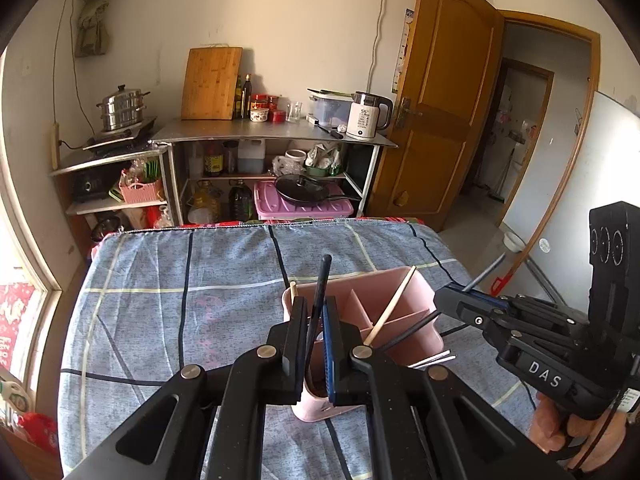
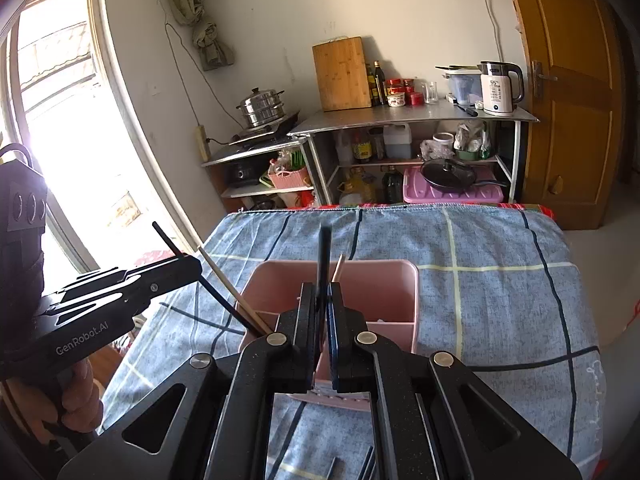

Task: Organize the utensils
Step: 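Open both tools to drop the black chopsticks into the basket, then move both tools back down to the remaining black chopsticks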

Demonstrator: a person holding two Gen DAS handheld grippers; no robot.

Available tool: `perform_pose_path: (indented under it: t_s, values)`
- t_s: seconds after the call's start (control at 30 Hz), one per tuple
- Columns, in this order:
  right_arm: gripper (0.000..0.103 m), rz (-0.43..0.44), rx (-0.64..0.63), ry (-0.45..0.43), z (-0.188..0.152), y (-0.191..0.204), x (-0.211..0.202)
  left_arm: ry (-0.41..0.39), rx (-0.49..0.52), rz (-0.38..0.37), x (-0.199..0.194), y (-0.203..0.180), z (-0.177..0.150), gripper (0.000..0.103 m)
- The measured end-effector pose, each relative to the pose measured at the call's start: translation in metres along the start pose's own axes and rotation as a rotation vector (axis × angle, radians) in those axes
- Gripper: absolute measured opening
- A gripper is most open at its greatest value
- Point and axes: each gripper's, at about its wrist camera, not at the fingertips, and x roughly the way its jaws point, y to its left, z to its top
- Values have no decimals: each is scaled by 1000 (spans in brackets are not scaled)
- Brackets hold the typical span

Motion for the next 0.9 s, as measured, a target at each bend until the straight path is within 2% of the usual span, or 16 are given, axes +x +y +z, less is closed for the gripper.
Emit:
perform_pose_path:
  t_s: [0.07,0.13,0.2,0.4,0.6,0.77,0.9]
  values:
    - [9,-3,-2,-11,0,-1,-6,-8,-3,-1,-4,0,-1,8]
    - [11,-3,-2,-24,1,-2,-13,-28,-4,0,-12,-1,-2,18]
    - [12,-5,2,-38,2,-4,-22,-52,-8,-2,-22,-1,-2,22]
    - [14,0,6,-81,-2,-2,-52,-111,-28,-11,-55,-4,-15,23]
    - [14,1,15,-108,-24,-4,-86,-142,-48,-17,-83,-12,-40,23]
    - [14,-15,27,-133,-52,-6,-110,-137,-61,-36,-96,-24,-72,23]
    - [14,-26,50,-120,-76,-12,-121,-119,-55,-45,-101,-37,-99,23]
